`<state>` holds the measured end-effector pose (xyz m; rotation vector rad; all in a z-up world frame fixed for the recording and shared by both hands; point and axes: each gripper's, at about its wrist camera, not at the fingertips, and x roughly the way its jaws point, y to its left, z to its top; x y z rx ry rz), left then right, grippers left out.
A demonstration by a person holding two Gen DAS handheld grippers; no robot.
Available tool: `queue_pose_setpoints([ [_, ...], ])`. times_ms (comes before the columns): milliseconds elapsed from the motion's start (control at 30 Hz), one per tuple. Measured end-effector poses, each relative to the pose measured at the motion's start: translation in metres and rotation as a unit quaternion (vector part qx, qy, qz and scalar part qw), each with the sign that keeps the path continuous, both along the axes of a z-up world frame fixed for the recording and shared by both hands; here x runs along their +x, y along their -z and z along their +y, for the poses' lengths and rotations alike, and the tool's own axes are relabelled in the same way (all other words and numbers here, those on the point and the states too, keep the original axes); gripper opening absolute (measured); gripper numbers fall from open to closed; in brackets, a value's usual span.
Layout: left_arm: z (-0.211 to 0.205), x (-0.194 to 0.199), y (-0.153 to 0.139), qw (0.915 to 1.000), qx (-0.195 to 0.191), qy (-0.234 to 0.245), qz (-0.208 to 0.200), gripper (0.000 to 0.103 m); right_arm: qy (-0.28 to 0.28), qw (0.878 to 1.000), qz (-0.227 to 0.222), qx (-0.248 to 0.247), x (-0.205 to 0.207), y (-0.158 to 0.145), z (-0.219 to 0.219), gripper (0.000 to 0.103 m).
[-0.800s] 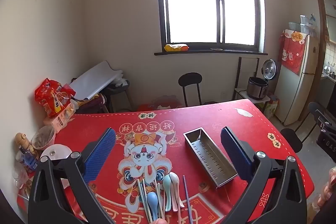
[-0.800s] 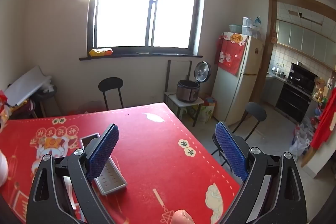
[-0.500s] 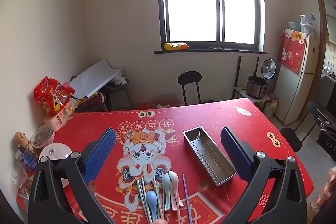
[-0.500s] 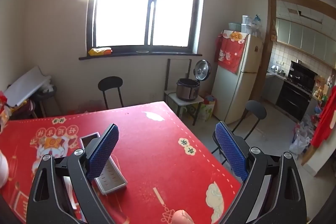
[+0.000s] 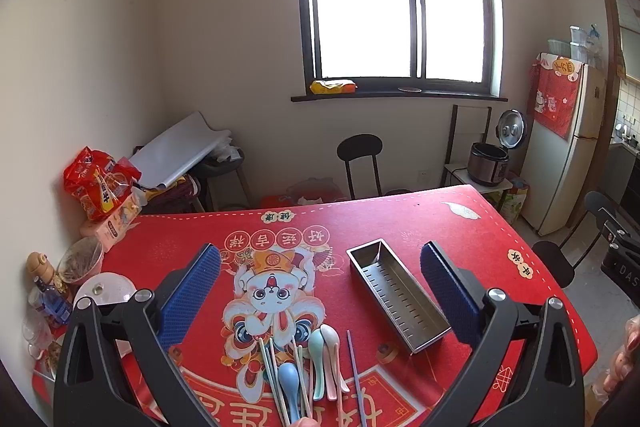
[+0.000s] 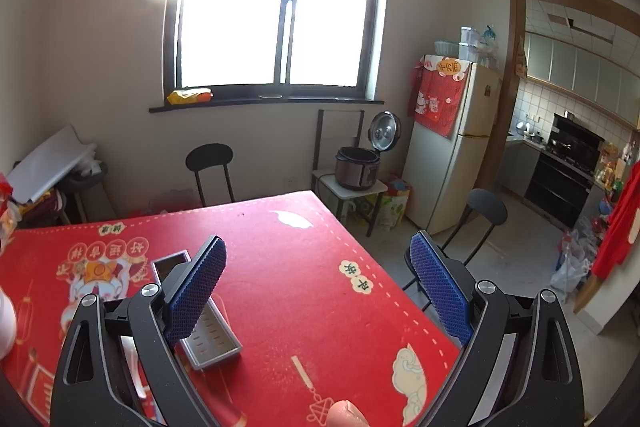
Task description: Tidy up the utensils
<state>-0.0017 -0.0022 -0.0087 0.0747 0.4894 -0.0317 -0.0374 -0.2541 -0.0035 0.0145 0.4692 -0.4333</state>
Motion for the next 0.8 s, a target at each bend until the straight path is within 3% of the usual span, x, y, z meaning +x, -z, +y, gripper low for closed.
queue_pose_setpoints([
  [800, 0.0016, 0.0006, -0.0052, 1.0, 0.002, 0.0, 0.0, 0.098, 0.002, 1.0, -0.001, 0.007, 0.0016, 0.0062, 0.0024, 0.09],
])
